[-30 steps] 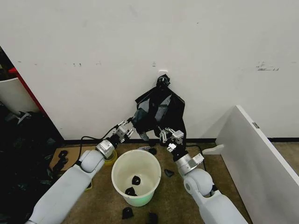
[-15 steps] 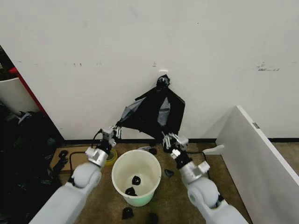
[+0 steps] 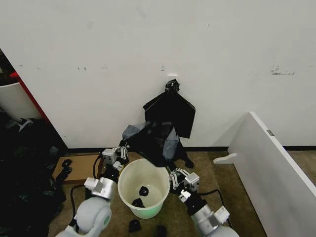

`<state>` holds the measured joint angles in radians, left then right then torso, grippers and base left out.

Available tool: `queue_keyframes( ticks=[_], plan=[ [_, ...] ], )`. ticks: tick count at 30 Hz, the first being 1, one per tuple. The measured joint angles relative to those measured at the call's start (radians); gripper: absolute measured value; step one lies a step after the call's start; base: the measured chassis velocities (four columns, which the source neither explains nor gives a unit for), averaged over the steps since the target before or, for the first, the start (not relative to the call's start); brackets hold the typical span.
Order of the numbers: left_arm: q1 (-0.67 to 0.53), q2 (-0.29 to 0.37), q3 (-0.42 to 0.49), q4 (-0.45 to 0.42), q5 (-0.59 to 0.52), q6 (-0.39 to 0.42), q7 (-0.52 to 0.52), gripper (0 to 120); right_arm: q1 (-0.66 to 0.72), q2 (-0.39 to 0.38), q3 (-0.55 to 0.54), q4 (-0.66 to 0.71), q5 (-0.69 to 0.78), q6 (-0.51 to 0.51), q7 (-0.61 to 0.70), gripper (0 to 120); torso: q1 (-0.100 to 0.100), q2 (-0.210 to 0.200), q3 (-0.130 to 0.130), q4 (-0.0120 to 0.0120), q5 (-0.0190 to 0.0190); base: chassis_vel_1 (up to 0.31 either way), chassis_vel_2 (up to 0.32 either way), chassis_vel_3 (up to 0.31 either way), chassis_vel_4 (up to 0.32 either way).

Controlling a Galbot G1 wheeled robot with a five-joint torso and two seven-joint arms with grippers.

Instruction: Place the garbage bag over the trash bin.

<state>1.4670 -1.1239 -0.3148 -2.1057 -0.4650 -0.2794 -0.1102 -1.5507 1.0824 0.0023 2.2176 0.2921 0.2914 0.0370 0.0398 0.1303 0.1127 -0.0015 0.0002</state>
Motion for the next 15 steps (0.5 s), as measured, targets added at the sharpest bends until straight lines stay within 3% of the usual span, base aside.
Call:
queue_keyframes(
  ticks=[3, 8, 15],
  plan=[
    [0.079, -0.011, -0.037, -0.085, 0.001, 0.000, 0.008, 0, -0.019, -0.005, -0.019, 0.035, 0.002, 0.005, -0.013, 0, 0.000, 0.000, 0.000, 0.0000, 0.0000, 0.000, 0.000, 0.000, 0.000],
    [0.151, -0.025, -0.069, -0.155, 0.036, -0.001, 0.011, 0, -0.021, -0.004, -0.034, 0.028, 0.047, 0.020, -0.049, 0, 0.000, 0.000, 0.000, 0.0001, -0.0001, 0.000, 0.000, 0.000, 0.000],
    [0.186, -0.054, -0.065, -0.152, 0.076, -0.004, 0.005, 0, 0.008, 0.019, -0.061, -0.069, 0.095, 0.026, -0.069, 0, 0.000, 0.000, 0.000, -0.0001, 0.0001, 0.000, 0.000, 0.000, 0.000]
  ],
)
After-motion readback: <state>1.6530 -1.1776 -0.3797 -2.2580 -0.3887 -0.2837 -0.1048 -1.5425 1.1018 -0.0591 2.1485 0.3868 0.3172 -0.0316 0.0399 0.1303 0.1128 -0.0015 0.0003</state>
